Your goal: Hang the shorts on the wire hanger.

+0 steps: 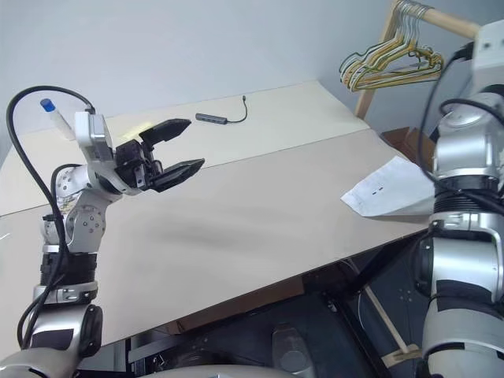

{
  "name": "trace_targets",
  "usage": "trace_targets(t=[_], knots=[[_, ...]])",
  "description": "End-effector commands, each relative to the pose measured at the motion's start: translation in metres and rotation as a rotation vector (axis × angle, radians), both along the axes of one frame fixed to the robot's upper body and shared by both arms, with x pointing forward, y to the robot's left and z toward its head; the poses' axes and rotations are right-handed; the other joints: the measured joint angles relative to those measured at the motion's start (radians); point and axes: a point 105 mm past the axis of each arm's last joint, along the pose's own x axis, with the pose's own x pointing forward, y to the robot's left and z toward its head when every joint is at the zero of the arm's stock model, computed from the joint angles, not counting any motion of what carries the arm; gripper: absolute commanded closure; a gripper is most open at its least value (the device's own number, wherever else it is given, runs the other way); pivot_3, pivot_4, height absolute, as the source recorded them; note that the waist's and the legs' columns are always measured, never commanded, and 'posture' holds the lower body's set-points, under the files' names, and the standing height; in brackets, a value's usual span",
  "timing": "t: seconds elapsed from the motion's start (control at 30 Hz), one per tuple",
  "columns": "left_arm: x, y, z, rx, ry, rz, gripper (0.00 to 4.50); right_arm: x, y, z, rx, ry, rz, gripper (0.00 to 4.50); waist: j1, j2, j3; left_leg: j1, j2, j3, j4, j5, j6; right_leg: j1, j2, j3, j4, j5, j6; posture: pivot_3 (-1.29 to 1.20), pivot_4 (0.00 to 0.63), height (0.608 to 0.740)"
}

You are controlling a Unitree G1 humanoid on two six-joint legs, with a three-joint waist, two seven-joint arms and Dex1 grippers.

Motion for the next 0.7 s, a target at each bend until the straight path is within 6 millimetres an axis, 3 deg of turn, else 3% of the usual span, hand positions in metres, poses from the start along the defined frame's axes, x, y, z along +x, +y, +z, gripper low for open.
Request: trace_targets(t=[0.03,0.2,0.33,0.5,0.7], knots=[[0.000,0.022,0.005,0.049,-0.033,0.108,0.00,0.013,0.064,-0.004,-0.056,0.083,0.382,0.02,0.007,0.000,0.000,0.000,0.000,0.000,0.000,0.000,0.000,0.000,0.000,0.000,0.000,0.000,0.000,-0.09,0.000,0.740],[-0.008,0.040,-0.012,0.095,0.032,0.176,0.00,0.010,0.126,-0.065,-0.167,0.381,0.735,0.02,0.045,0.000,0.000,-0.001,0.000,0.000,0.000,-0.001,0.001,-0.001,-0.001,-0.001,0.000,0.000,0.000,-0.05,0.000,0.740],[-0.018,0.049,-0.032,0.081,0.121,0.207,0.00,-0.008,0.163,-0.117,-0.309,0.621,0.946,0.02,0.081,-0.001,0.001,-0.002,0.000,0.000,0.001,-0.001,0.002,-0.002,-0.001,-0.002,-0.001,0.000,0.000,-0.03,0.000,0.740],[-0.025,0.054,-0.049,0.076,0.181,0.260,0.00,-0.020,0.178,-0.144,-0.278,0.737,1.046,0.02,0.127,-0.002,0.001,-0.003,0.000,0.001,0.001,-0.001,0.002,-0.003,-0.001,-0.003,0.000,0.000,0.000,0.01,0.000,0.740],[-0.027,0.059,-0.057,0.103,0.212,0.301,0.00,-0.028,0.186,-0.158,-0.266,0.819,1.121,0.02,0.169,-0.004,0.001,-0.003,-0.001,0.002,0.001,-0.001,0.002,-0.003,-0.001,-0.004,0.000,0.000,-0.001,0.05,0.000,0.740]])
